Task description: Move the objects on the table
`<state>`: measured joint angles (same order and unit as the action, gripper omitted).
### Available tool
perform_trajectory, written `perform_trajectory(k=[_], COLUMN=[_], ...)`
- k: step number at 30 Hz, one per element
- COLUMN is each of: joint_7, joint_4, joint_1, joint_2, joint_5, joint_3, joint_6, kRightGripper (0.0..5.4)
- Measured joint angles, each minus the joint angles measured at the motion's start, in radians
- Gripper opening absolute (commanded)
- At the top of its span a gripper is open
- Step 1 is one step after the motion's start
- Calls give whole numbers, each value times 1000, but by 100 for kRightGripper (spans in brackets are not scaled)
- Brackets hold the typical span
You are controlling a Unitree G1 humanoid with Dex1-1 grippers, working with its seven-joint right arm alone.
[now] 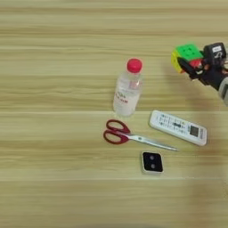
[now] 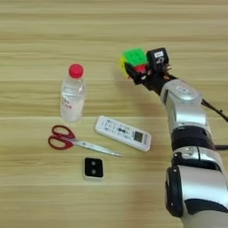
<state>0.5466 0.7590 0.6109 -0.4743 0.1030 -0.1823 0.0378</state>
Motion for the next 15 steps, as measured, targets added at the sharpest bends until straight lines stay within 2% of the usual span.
perform_trajectory(k=[15], joint_7=[80], joint_4=[63], joint_1=[-6], joint_2=[0], joint_5=[-23], joint_3=[58], joint_6=[17], kRightGripper=[332])
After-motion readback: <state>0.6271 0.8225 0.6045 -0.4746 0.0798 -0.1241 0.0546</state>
